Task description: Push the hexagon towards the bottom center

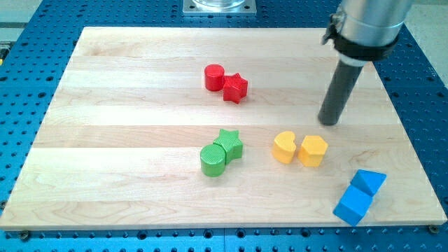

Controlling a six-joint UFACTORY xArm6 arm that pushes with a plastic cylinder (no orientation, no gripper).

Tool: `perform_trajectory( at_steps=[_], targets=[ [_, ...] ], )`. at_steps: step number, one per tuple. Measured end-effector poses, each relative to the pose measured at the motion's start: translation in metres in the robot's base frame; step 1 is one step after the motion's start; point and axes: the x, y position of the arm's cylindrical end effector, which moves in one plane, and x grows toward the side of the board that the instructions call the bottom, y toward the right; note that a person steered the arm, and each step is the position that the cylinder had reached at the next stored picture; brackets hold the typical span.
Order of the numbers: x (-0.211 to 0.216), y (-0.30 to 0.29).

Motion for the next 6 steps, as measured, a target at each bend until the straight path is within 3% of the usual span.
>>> perform_trajectory(
  at_steps=[1, 2, 6],
  targets=[
    [0.034, -0.004],
    [0.099, -0.052],
    [0.112, -0.099]
  ],
)
